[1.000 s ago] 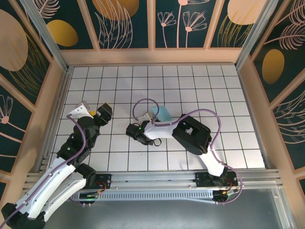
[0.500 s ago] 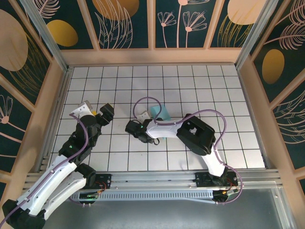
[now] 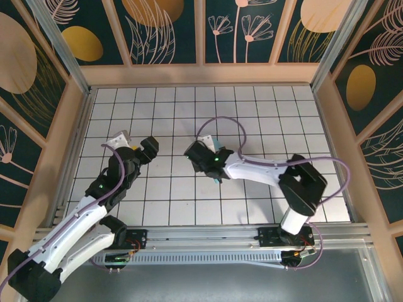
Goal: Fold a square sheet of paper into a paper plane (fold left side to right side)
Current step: Turn over the paper at the center of the table, then pick up the paper from the center of the table.
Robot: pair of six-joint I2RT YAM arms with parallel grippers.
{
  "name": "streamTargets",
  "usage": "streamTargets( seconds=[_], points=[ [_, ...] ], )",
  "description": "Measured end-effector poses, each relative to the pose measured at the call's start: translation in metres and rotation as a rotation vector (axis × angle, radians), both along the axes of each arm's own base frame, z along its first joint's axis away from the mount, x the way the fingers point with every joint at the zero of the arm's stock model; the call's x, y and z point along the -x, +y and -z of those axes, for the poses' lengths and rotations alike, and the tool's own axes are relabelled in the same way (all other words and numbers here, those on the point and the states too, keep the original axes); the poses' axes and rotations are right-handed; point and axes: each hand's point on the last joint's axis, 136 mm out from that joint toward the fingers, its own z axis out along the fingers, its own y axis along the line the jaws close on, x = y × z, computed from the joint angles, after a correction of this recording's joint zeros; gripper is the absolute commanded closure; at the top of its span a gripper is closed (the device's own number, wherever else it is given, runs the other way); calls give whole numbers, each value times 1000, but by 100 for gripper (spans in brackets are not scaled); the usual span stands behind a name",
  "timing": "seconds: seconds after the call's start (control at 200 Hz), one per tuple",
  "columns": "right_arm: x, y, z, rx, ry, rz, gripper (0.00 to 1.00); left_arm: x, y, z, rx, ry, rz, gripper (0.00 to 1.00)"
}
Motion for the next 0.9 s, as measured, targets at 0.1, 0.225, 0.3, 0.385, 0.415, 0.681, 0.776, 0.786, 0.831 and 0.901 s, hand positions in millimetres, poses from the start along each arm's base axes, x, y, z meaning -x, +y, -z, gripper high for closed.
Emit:
streamTargets(
  seconds=[0.1,0.225,0.3,0.385,0.415,0.681,0.776,0.786,0.831,0.901],
  points=[
    [-3,-11,-13,-124,0,14,9,-5,-13,9,15,29,46,20],
    [-6,-30,-29,-273,-8,43,6,-12,-34,28,37,88,117,26],
    [-8,-41,-36,-349,-17,59,5,-15,-48,41,52,128,166,29],
    [-10,-55,-44,-436,-27,84,1,-19,-64,60,77,184,220,32],
    [-10,-60,-46,-467,-32,94,1,-20,-69,66,86,202,239,32],
    [-14,-115,-59,-714,-77,195,1,-28,-113,94,223,282,367,33],
    [-15,-132,-59,-793,-84,228,1,-33,-127,103,243,314,399,33],
    [-15,-132,-59,-798,-84,229,1,-34,-129,104,246,318,403,33],
    [-15,-139,-59,-830,-86,243,1,-37,-135,106,250,325,418,34],
    [-14,-145,-58,-864,-81,256,1,-43,-147,110,260,337,441,36]
  ],
)
